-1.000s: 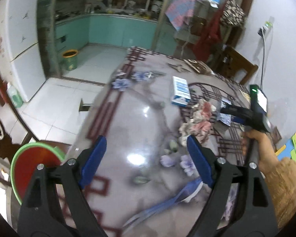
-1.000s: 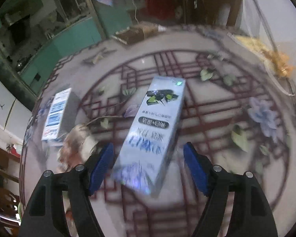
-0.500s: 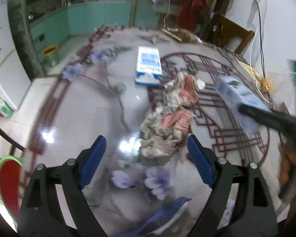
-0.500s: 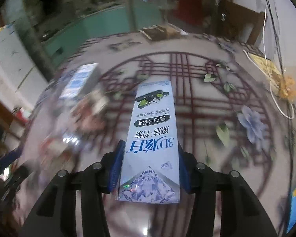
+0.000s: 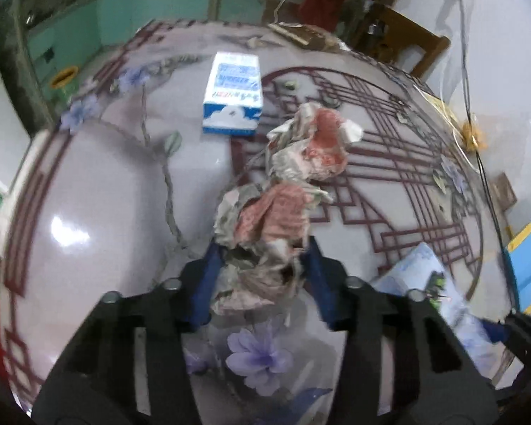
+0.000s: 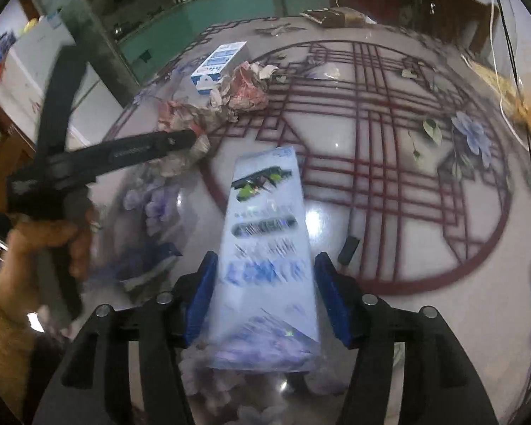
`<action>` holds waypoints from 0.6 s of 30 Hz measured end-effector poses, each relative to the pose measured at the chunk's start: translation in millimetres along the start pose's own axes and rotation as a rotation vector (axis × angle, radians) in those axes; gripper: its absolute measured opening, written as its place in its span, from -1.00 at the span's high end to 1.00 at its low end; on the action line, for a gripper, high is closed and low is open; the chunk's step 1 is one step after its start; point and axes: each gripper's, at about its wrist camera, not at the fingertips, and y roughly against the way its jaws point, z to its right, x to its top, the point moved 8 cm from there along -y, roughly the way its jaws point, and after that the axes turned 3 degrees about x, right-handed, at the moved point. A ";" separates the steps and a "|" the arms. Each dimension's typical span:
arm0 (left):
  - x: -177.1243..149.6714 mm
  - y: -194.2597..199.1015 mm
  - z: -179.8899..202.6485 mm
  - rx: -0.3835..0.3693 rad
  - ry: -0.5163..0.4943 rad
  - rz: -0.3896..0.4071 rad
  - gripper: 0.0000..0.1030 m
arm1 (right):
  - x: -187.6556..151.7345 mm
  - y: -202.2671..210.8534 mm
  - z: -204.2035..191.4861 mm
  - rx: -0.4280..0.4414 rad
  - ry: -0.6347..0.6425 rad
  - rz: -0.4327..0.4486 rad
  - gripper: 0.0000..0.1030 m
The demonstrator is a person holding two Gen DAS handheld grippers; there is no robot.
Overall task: Collect trash
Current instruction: 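Grasp the white toothpaste box with the right tool while the left tool grasps crumpled paper, then carry the toothpaste box and crumpled paper from the table to the red bucket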
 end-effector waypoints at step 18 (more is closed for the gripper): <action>-18.2 151.2 -5.4 0.069 -0.140 0.250 0.23 | 0.2 -27.7 -14.2 -0.137 0.133 0.008 0.09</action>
